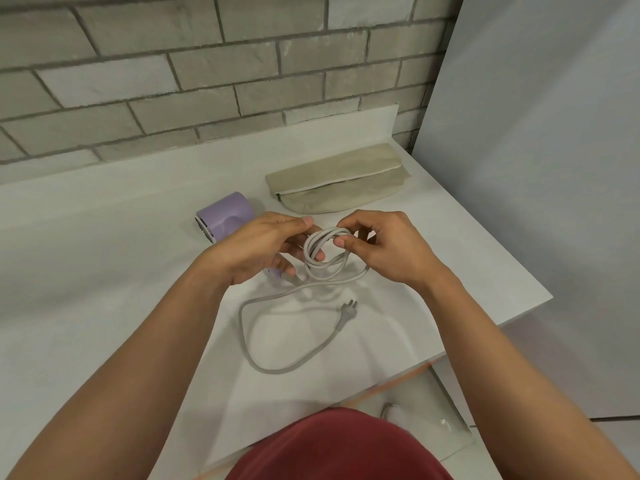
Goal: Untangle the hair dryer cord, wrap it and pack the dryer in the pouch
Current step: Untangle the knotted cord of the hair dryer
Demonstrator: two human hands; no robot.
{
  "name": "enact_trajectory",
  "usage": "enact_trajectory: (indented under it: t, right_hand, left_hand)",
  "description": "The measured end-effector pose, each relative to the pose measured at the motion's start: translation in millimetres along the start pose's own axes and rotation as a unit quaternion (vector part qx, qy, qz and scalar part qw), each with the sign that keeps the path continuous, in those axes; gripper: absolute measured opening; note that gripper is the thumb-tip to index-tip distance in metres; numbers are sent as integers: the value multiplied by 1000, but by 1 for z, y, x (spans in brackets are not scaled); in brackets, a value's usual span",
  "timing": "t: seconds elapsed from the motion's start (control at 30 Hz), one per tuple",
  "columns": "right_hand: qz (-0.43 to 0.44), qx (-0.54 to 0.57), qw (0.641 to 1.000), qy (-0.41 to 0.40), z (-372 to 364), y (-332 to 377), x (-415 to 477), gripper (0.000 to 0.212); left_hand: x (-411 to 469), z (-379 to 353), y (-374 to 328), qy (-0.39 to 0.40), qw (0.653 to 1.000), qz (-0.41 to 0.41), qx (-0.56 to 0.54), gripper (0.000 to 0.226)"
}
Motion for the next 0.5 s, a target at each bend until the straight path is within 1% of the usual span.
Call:
enact_trajectory:
  t: [0.03, 0.13, 0.23, 0.37, 0.5]
  right_hand:
    - [-2, 6, 1000, -1, 0, -1, 0, 2]
    - [1, 8, 1000, 1, 0, -1, 1, 4]
    - [-2, 10, 1000, -4, 3, -3, 4, 6]
    - [-40, 64, 997, 8, 1, -8, 4, 6]
    - [-96, 177, 979, 29, -4, -10, 0, 13]
  left_hand:
    - [0, 1, 3, 7, 1000, 8, -10, 31]
    - [0, -1, 4, 32, 999, 13, 9, 21]
    - [2, -3, 3, 26, 1000, 8, 0, 17]
    - [7, 4, 0, -74, 995, -23, 60, 17]
    - [5, 14, -4, -180, 976, -85, 85, 17]
Point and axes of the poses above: each hand's wrist, its own x-axis towards the middle knuckle, its own z-axis out of the back of the hand, y = z × x, the point moved 9 cm from there along x, towards the middle knuckle, and after that the axes turned 1 degree about z, right-handed, at the moved point
